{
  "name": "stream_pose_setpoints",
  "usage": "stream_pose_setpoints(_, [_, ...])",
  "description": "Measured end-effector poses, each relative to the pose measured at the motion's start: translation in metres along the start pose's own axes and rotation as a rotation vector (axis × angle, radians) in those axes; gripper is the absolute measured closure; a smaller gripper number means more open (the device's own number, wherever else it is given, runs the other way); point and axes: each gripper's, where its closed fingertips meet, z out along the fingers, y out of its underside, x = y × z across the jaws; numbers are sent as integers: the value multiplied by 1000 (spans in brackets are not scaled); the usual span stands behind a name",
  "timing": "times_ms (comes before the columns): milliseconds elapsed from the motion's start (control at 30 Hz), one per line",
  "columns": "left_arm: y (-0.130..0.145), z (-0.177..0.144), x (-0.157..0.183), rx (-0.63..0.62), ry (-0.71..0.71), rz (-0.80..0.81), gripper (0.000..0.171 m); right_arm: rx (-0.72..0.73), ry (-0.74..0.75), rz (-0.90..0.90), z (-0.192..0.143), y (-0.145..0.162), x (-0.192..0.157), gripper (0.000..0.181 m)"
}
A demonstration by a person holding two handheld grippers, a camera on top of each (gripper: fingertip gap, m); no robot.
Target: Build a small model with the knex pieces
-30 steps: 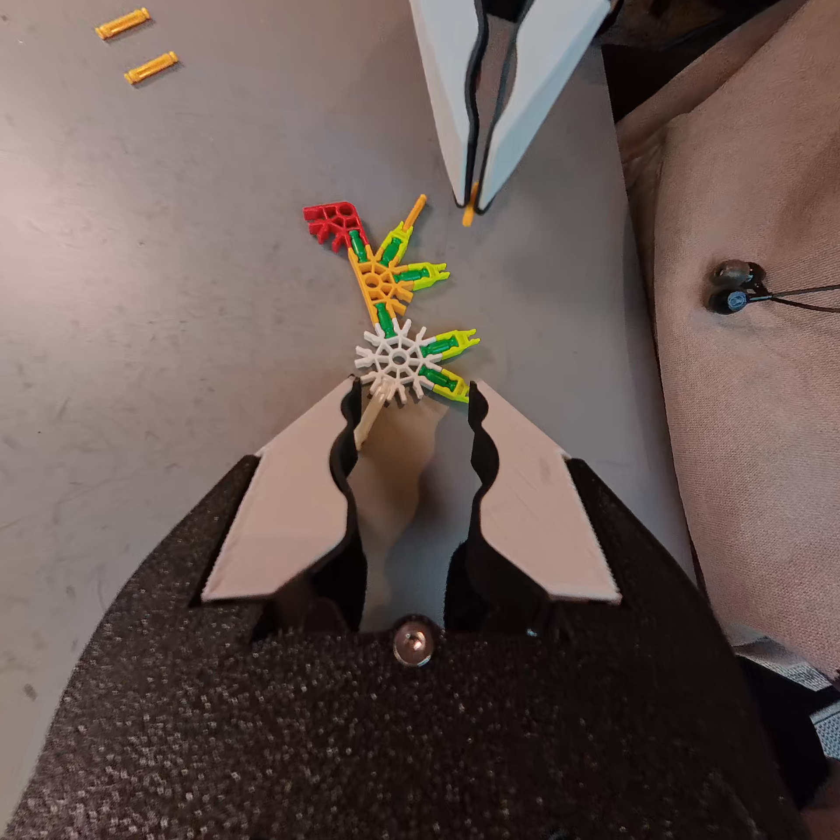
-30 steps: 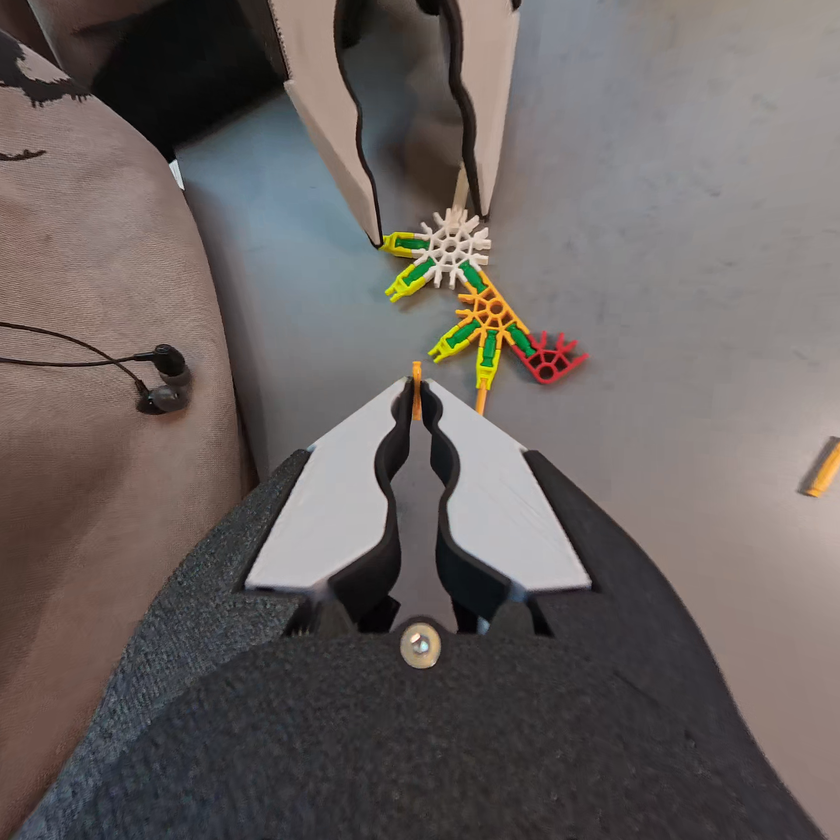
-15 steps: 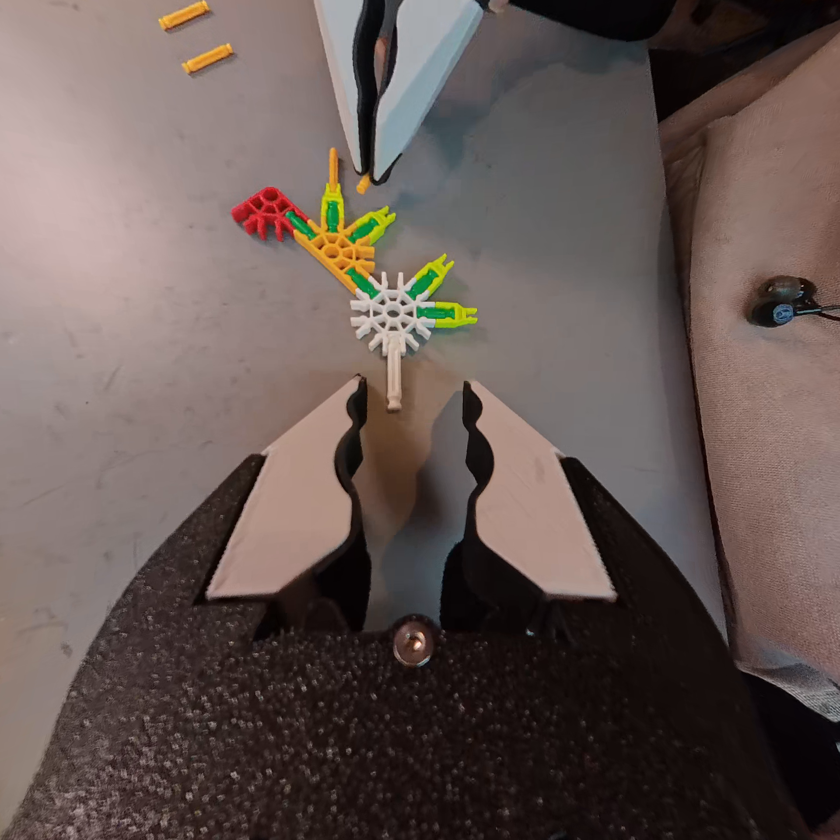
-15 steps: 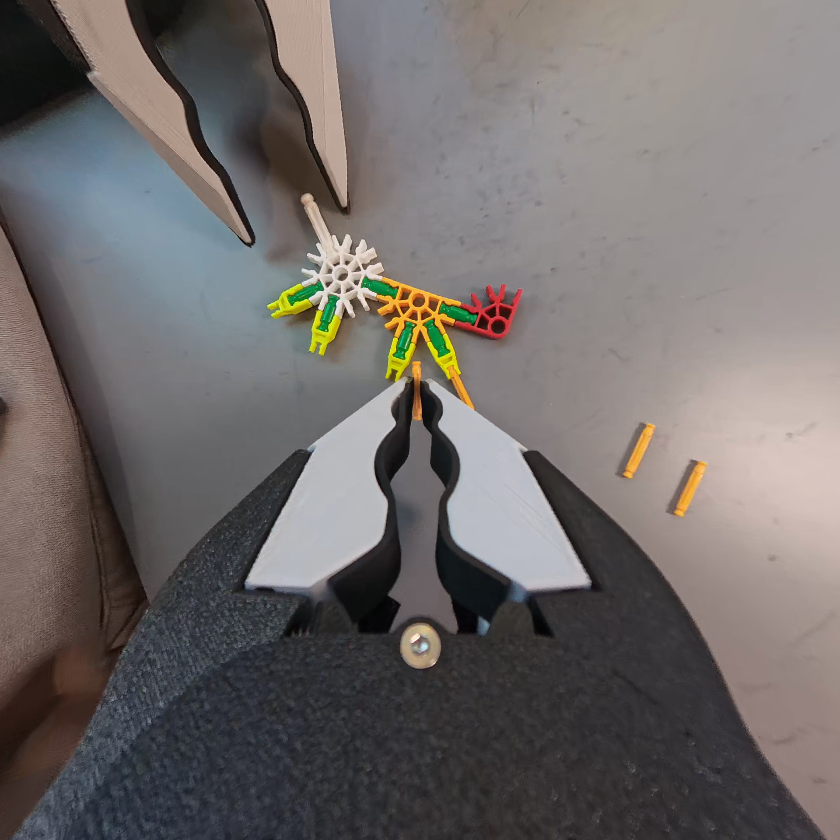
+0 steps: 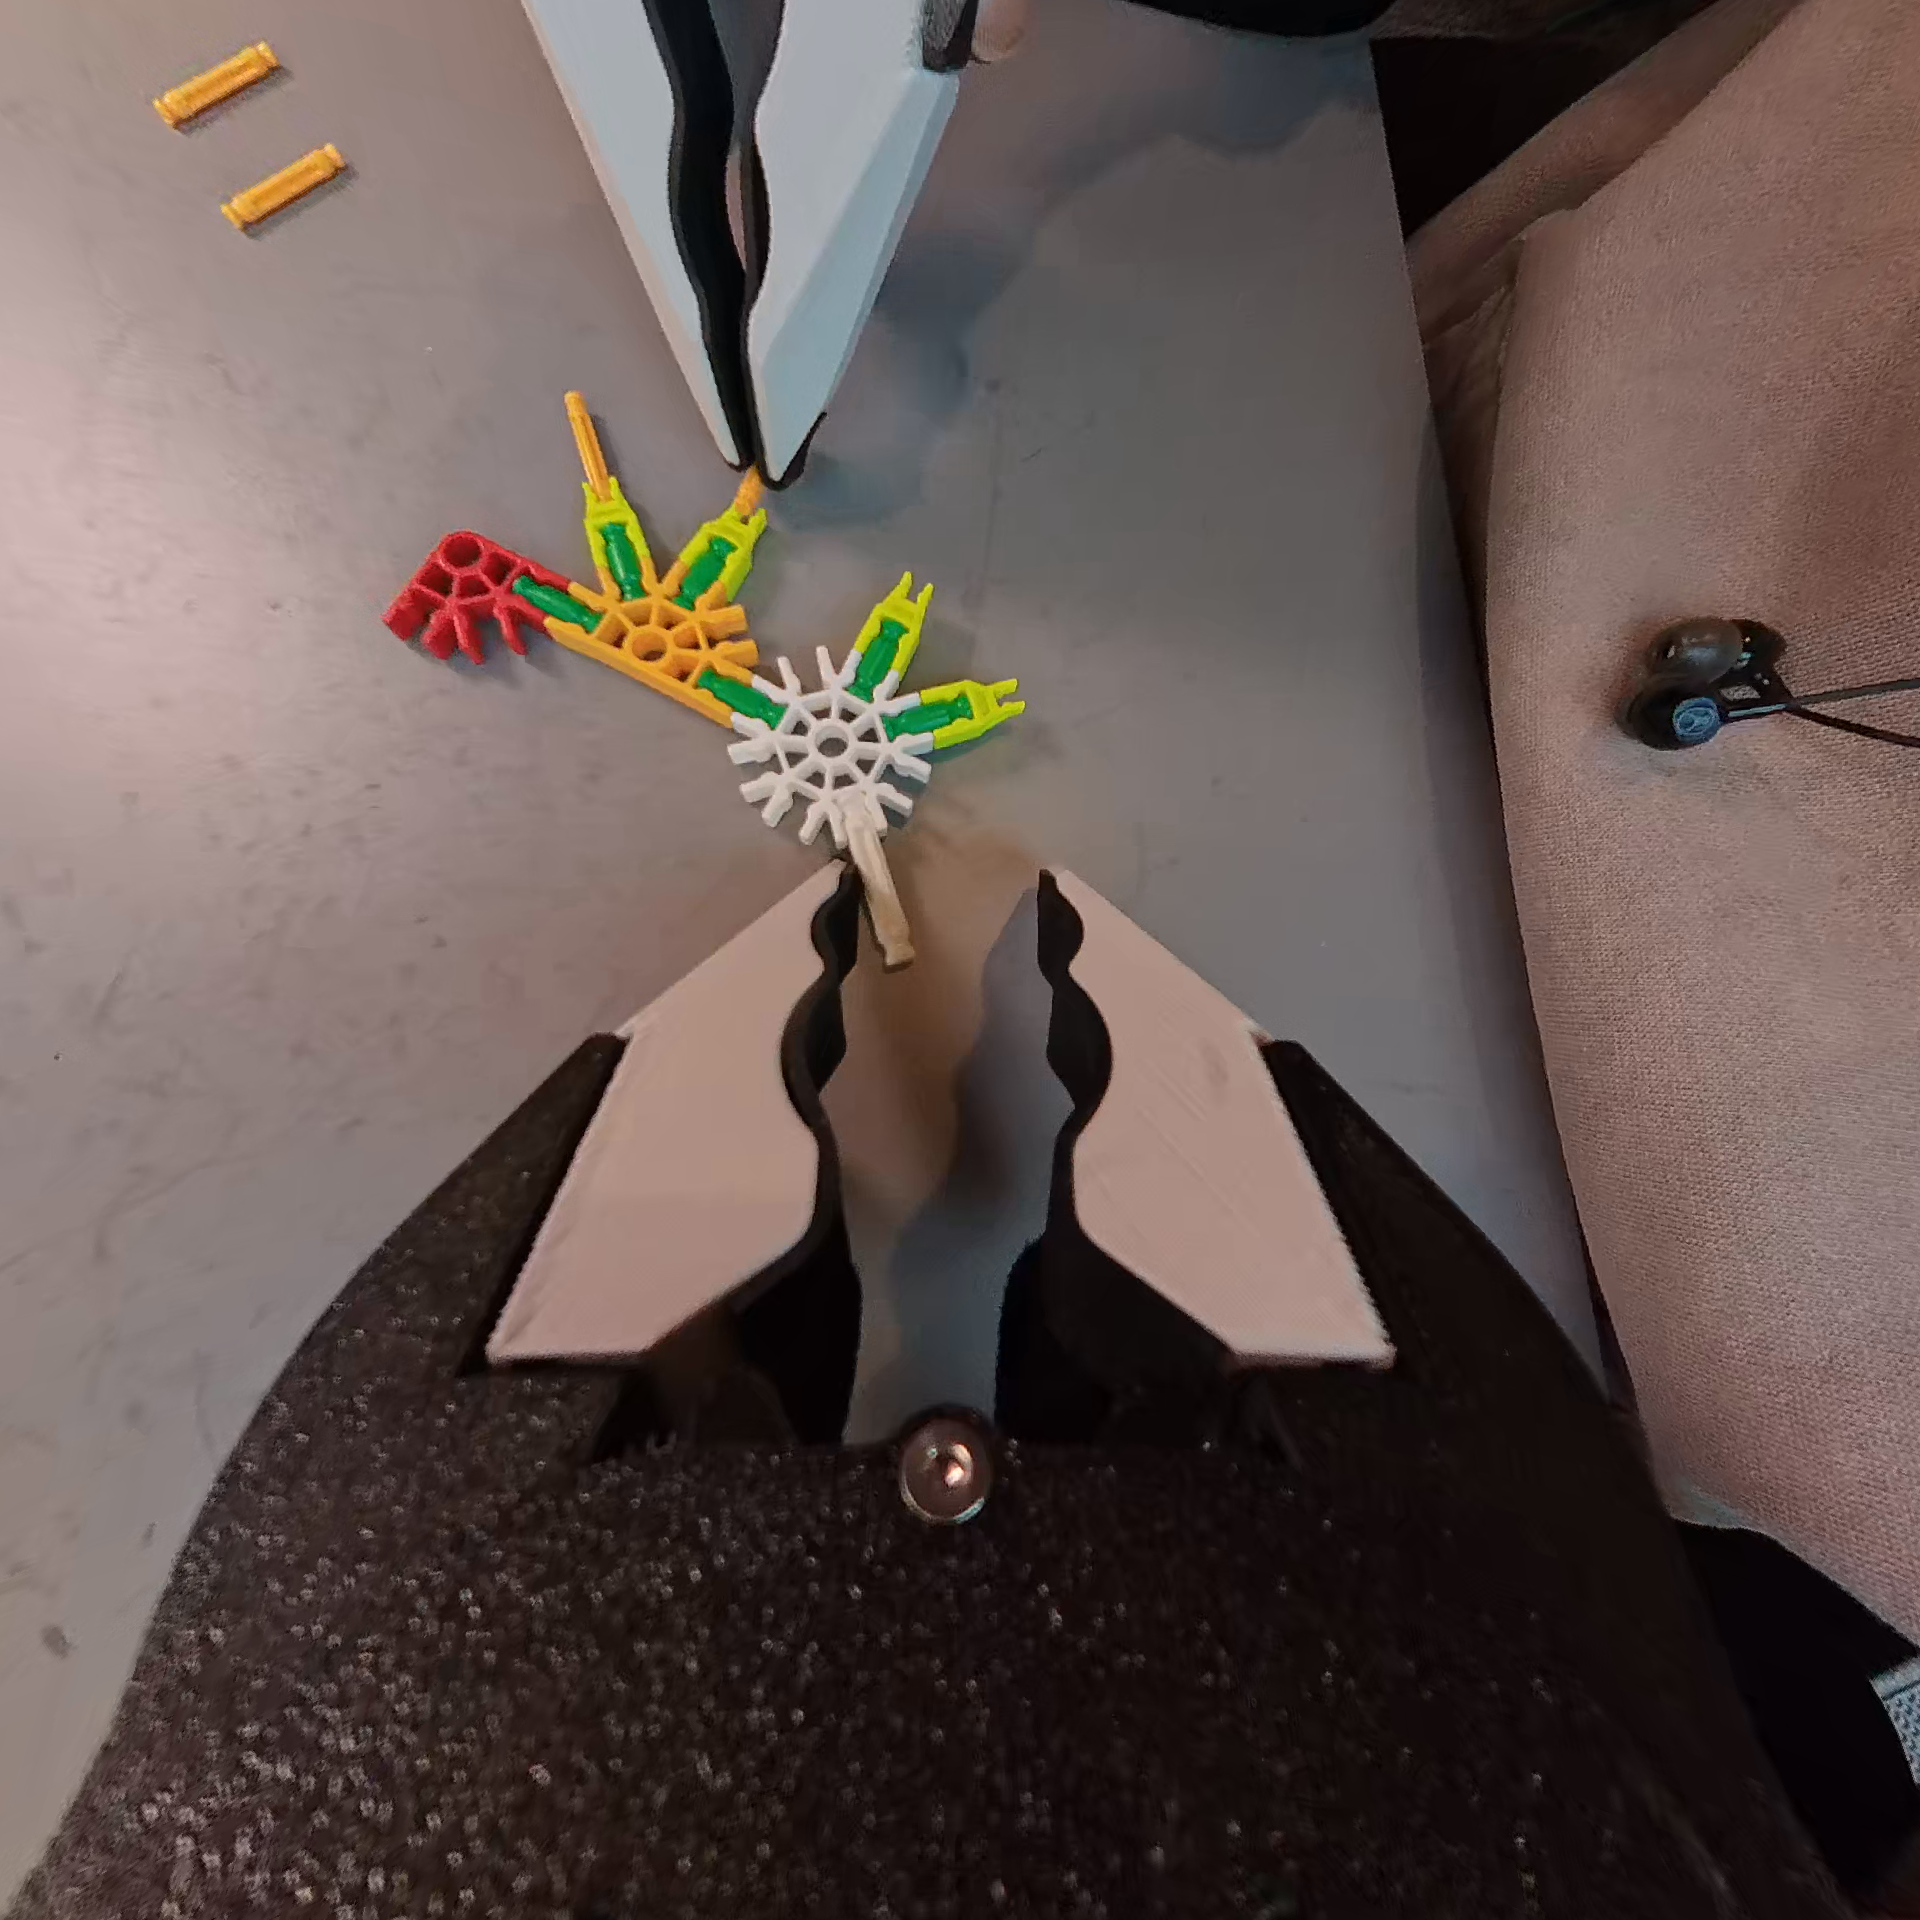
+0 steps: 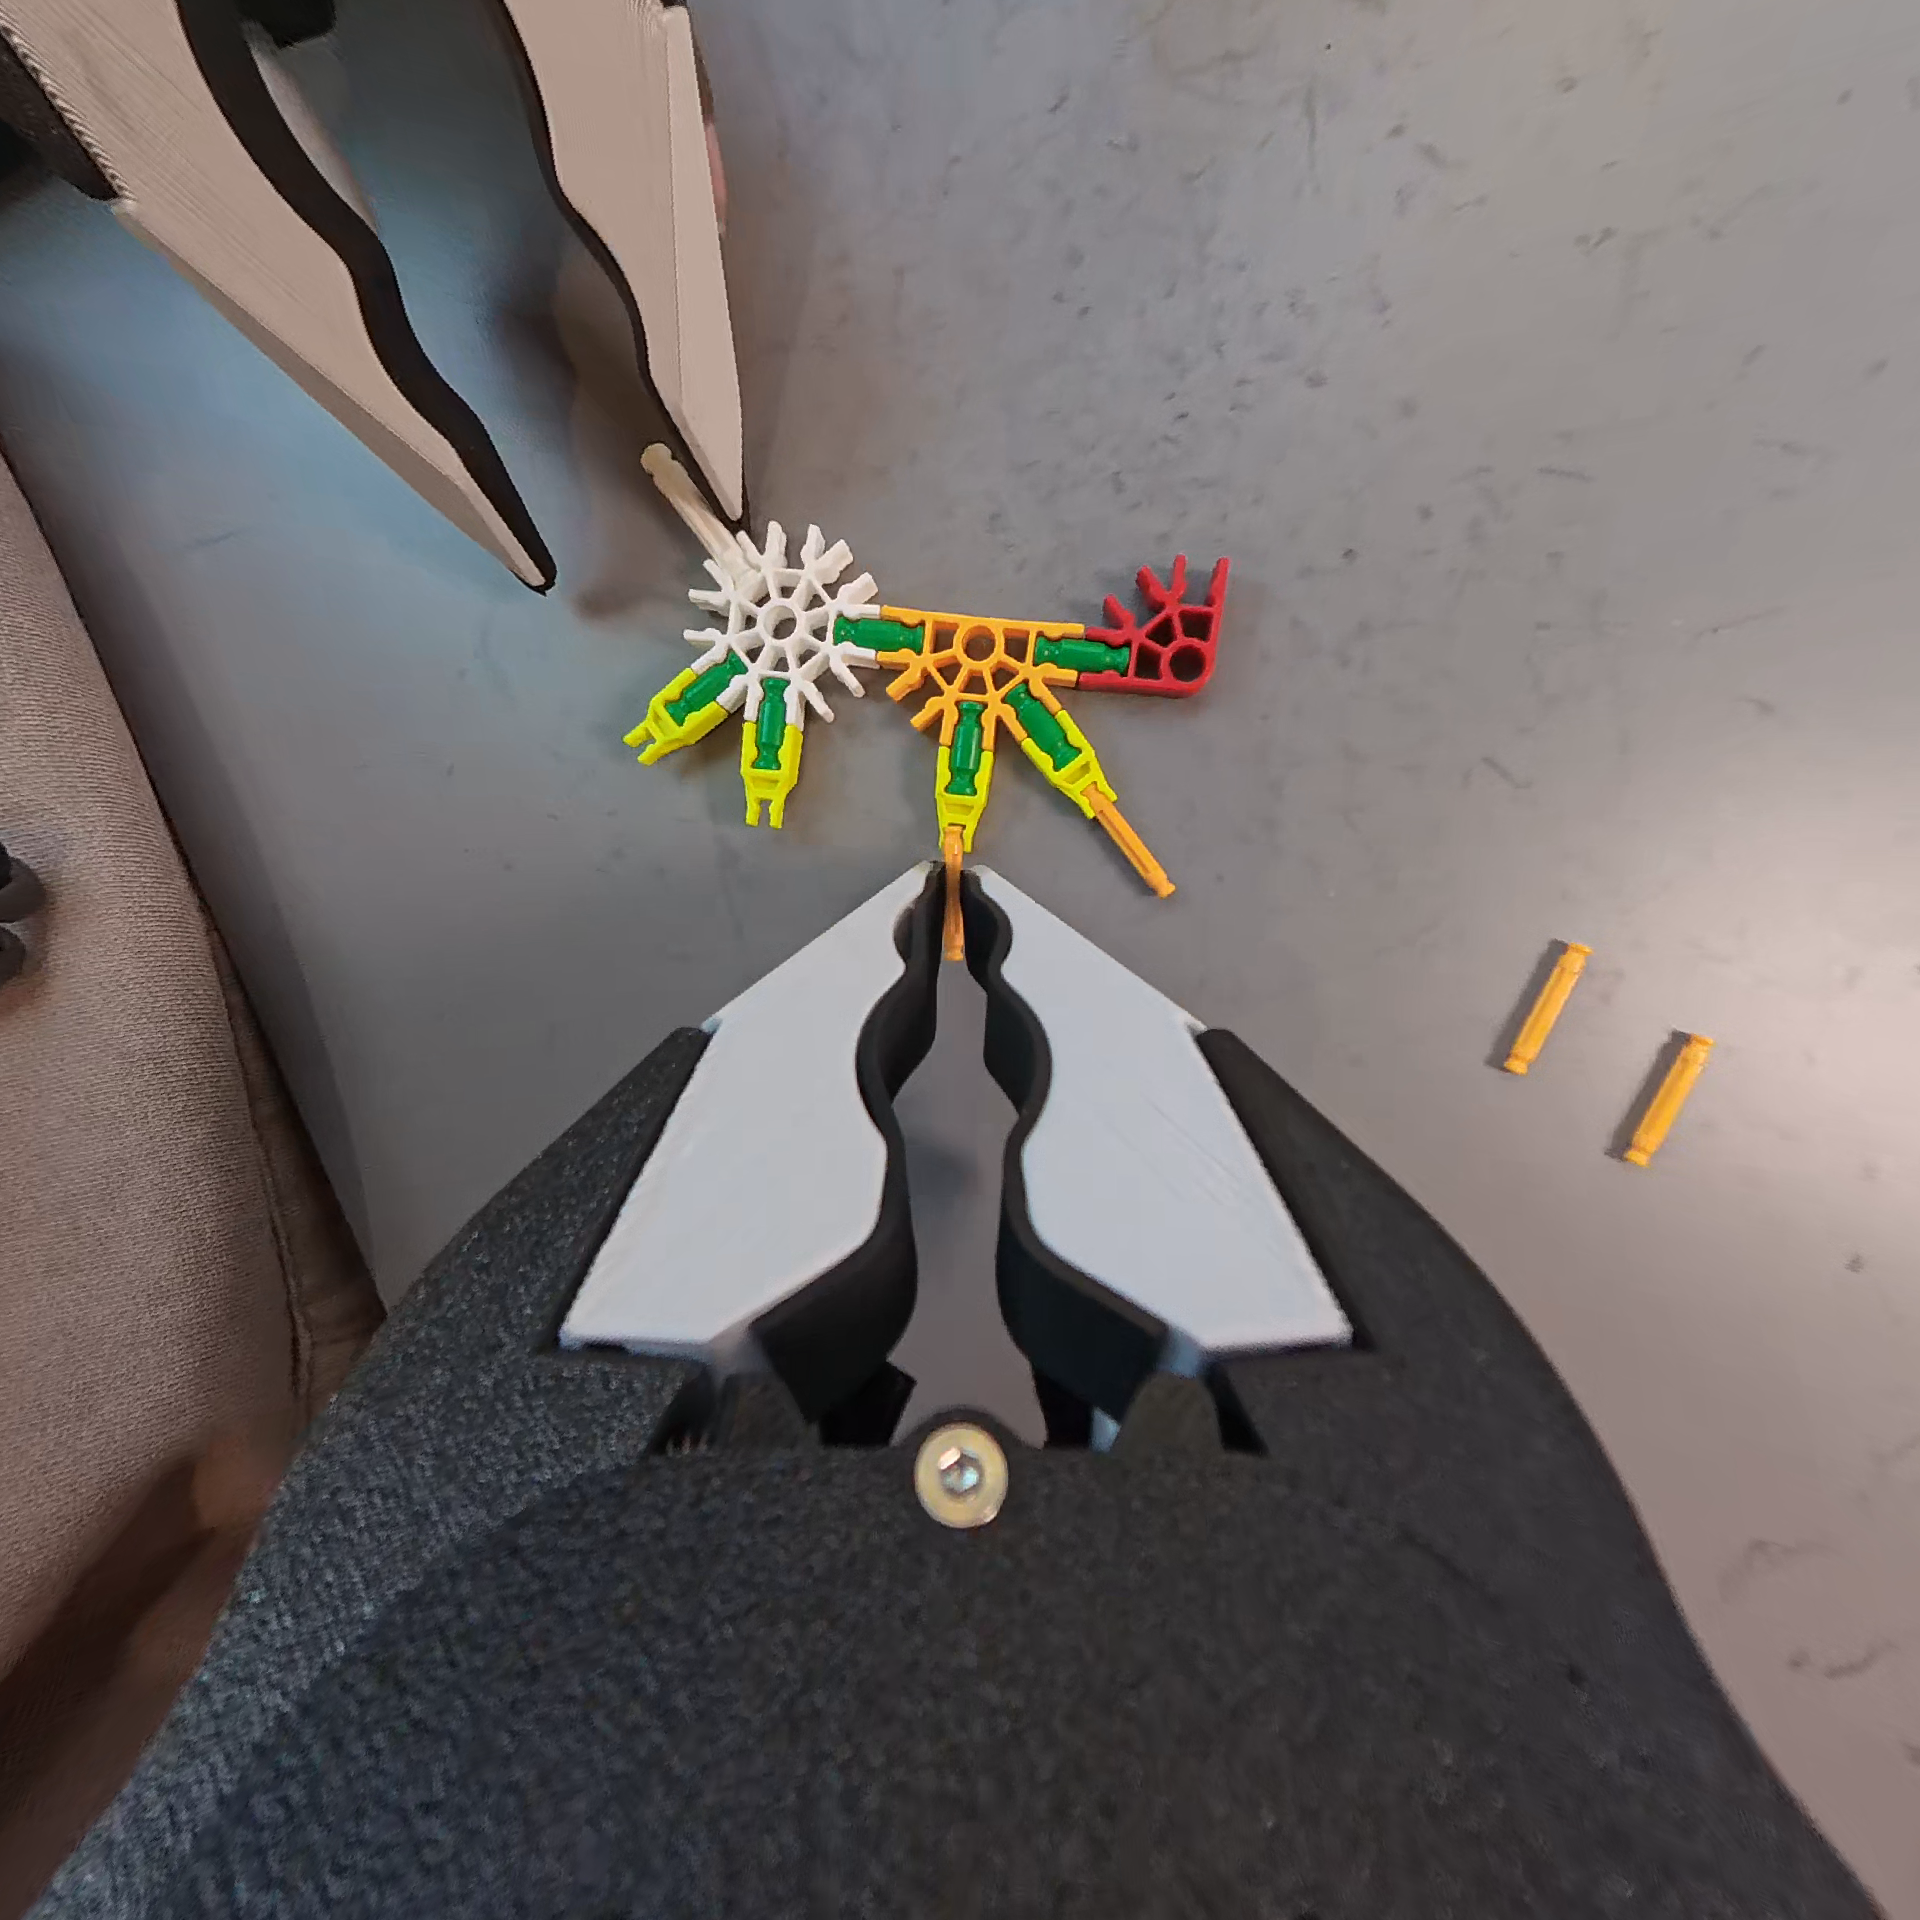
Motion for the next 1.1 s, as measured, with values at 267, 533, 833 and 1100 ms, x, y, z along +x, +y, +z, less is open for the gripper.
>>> stream_pose_setpoints(267, [-1,1,1,-2,-1,10,137,-26,6,-3,3,1,2,179])
stream_pose_setpoints(533, [-1,2,3,-4,2,20,137,-22,9,8,4,1,2,179])
stream_pose_setpoints(833, [-1,2,3,-5,2,24,136,-8,16,3,-2,-3,2,178])
stream_pose_setpoints(1100, [-1,3,3,-5,0,24,136,-36,8,-20,4,-4,2,181])
